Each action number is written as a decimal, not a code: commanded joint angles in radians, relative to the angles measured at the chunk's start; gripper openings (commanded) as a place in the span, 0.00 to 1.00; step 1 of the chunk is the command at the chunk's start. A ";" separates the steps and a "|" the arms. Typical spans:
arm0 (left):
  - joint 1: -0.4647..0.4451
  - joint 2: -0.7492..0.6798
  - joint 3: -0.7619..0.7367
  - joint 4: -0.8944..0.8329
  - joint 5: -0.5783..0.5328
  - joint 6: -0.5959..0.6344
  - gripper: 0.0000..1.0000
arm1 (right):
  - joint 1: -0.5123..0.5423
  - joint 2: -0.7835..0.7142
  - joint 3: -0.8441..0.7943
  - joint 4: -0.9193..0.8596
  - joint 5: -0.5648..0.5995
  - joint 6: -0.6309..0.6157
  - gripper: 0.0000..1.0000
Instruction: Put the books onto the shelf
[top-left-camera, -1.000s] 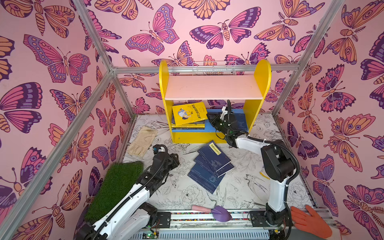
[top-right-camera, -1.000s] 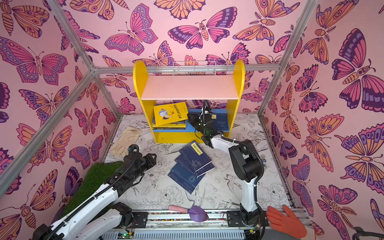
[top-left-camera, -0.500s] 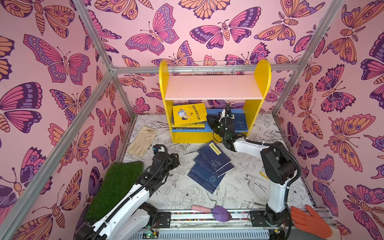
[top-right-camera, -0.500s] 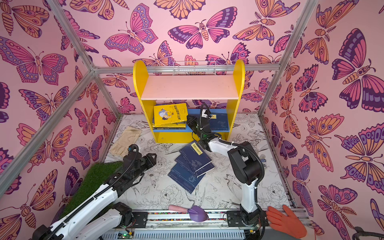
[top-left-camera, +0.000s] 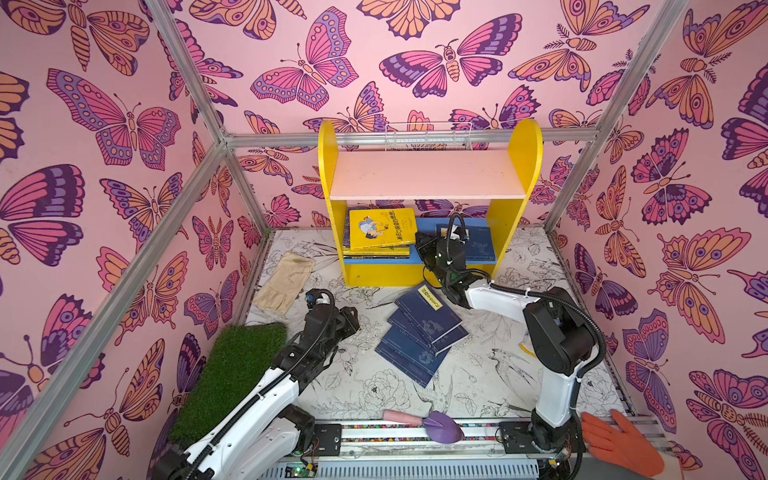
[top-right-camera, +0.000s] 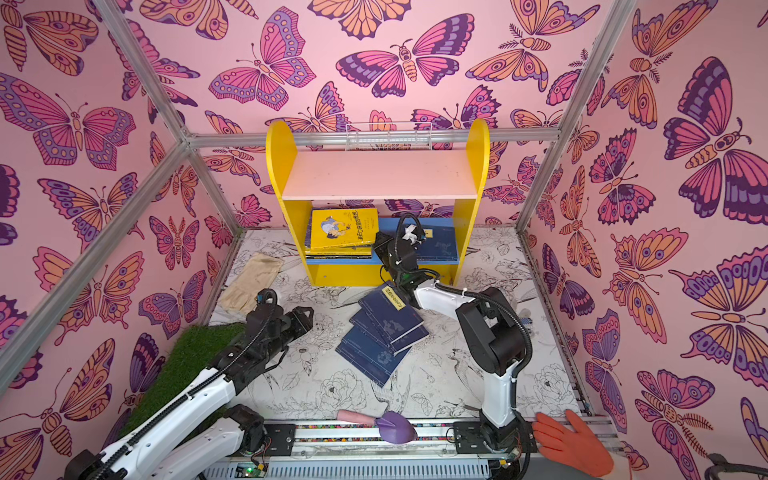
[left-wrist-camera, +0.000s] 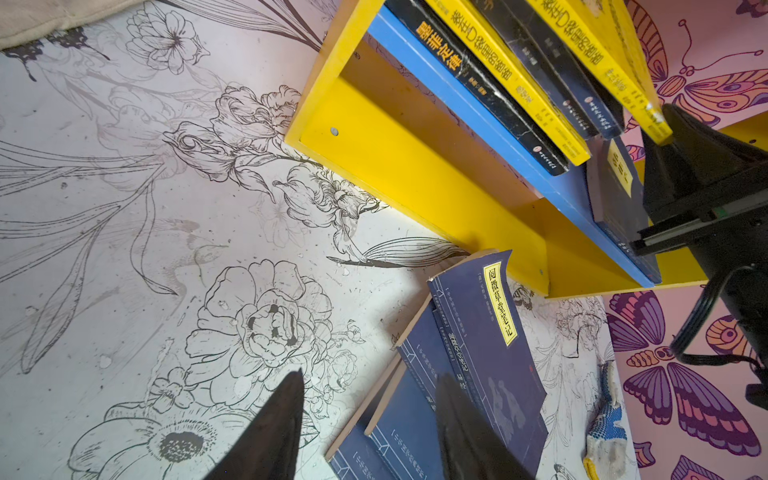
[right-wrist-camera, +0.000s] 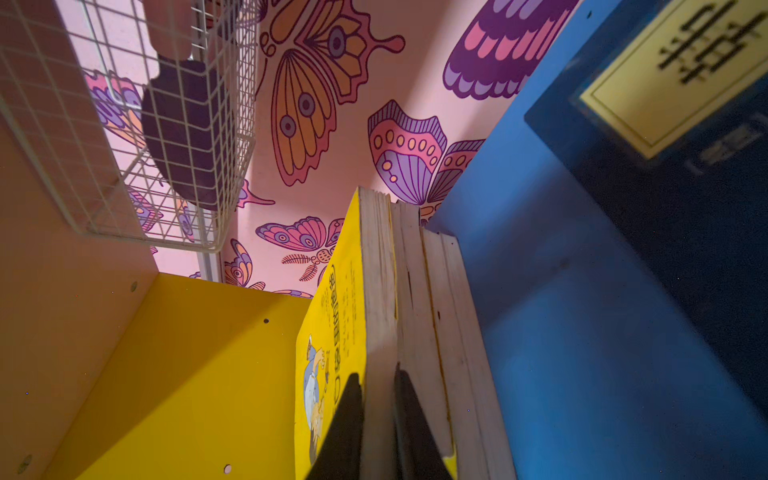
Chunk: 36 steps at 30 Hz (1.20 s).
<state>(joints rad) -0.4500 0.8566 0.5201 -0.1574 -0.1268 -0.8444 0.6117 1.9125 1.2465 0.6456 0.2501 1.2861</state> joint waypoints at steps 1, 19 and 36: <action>0.007 -0.012 -0.003 0.000 0.010 0.010 0.54 | 0.020 -0.014 0.032 -0.036 0.078 0.029 0.00; 0.007 -0.018 -0.009 0.004 0.014 0.011 0.54 | 0.082 0.049 0.119 -0.056 0.033 0.006 0.03; 0.026 0.074 0.068 0.079 0.111 0.042 0.55 | 0.039 -0.130 0.075 -0.231 -0.006 -0.375 0.55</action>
<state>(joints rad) -0.4328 0.9188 0.5621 -0.1081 -0.0391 -0.8169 0.6739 1.8446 1.3346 0.4290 0.2607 1.0161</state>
